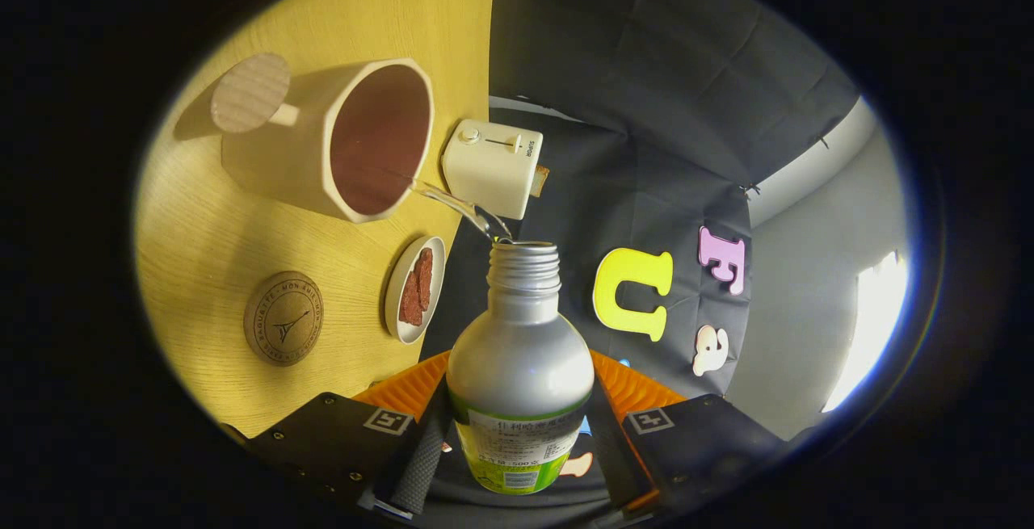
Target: Take the bottle from table, then pour the juice into the cup, finally place the bottle on the coaster
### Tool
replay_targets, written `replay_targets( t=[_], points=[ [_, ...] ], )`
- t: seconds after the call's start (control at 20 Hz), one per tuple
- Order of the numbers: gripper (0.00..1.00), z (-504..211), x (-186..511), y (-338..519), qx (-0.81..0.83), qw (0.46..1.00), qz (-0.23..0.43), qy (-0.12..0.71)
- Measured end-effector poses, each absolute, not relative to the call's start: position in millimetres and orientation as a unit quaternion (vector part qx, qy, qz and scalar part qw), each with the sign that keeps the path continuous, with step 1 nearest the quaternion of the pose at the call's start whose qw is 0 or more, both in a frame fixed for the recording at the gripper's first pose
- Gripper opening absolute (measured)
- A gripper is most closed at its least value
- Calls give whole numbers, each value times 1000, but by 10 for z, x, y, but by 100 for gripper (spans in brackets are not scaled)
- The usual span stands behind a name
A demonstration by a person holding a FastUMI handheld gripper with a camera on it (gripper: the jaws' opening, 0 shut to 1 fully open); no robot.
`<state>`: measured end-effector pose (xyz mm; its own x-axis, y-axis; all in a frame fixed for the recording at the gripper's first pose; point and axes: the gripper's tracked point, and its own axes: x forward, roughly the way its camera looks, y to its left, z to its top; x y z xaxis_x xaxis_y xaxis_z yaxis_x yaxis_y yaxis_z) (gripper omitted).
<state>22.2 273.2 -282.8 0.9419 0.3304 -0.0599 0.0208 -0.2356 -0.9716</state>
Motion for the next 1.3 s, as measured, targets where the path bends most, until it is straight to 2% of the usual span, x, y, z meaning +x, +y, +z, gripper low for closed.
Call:
replay_targets(
  t=[1.3],
  points=[
    [81,-2527,177,2734,-802,571,110,-137]
  ],
)
